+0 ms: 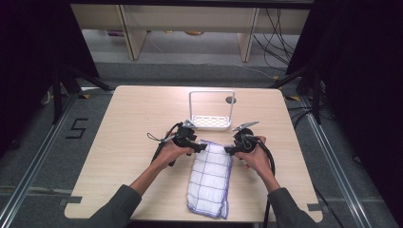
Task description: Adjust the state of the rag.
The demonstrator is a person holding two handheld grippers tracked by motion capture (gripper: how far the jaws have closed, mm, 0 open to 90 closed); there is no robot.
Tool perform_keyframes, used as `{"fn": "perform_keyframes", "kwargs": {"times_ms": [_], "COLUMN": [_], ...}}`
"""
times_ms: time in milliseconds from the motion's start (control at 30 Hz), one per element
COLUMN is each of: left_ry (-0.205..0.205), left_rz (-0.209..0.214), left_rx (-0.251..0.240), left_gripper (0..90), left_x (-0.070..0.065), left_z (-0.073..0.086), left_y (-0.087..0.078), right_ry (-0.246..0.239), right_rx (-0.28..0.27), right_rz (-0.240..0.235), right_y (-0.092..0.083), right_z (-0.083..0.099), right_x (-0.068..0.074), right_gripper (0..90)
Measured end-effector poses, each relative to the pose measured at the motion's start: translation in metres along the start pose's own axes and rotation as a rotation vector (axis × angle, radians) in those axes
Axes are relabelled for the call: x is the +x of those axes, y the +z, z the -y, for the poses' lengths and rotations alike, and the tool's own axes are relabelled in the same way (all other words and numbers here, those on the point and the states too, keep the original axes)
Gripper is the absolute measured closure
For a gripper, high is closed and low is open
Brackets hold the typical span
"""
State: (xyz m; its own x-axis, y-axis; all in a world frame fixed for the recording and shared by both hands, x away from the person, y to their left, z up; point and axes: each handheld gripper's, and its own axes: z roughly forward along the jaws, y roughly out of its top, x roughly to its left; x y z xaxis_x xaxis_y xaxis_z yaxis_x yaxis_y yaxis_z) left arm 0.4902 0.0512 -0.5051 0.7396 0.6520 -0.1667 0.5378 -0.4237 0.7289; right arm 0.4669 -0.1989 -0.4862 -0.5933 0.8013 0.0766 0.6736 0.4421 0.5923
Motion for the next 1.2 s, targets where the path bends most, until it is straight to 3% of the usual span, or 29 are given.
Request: {"fn": "perform_keyframes", "kwargs": {"times_ms": [67,100,167,200,400,500,567,867,1000,1133,1200], "left_ry": [-0.002,0.002,0.005,0.007,0.026,0.035,0.040,0.105,0.114,0.126,0.133], "left_rz": [0.004,0.006,0.003,0.001,-0.007,-0.001,-0.002,0.015,0.025,0.033,0.033], "left_rx": [0.005,0.009,0.014,0.014,0.018,0.022,0.022,0.036,0.036,0.033,0.029], "left_gripper": [35.2,35.2,35.4,35.5,38.1,39.6,40.8,51.9,59.7,69.0,73.6], "left_x": [0.000,0.000,0.000,0.000,-0.001,-0.001,-0.002,-0.005,-0.007,-0.009,-0.009], "left_z": [-0.001,-0.001,-0.002,-0.002,-0.003,-0.003,-0.002,-0.002,-0.002,-0.001,-0.001], "left_y": [0.001,0.002,0.003,0.004,0.008,0.010,0.011,0.012,0.012,0.012,0.011], "right_ry": [-0.006,-0.007,-0.008,-0.032,-0.010,-0.040,-0.010,-0.028,-0.027,-0.038,-0.042], "right_rx": [-0.011,0.018,-0.001,0.003,0.038,0.013,0.037,0.030,0.027,0.005,0.002], "right_rz": [0.004,0.002,0.006,0.016,0.007,0.015,0.009,0.003,-0.001,-0.013,-0.036], "right_y": [0.003,0.002,0.005,0.006,0.008,0.010,0.009,0.009,0.009,0.011,0.012], "right_z": [0.001,0.000,0.002,0.002,0.004,0.004,0.004,0.004,0.004,0.003,0.003], "right_x": [0.001,0.001,0.002,0.000,0.003,0.002,0.003,0.005,0.005,0.005,0.004], "right_gripper": [43.9,44.1,44.4,44.4,44.7,45.2,45.3,50.0,52.0,59.1,68.3]}}
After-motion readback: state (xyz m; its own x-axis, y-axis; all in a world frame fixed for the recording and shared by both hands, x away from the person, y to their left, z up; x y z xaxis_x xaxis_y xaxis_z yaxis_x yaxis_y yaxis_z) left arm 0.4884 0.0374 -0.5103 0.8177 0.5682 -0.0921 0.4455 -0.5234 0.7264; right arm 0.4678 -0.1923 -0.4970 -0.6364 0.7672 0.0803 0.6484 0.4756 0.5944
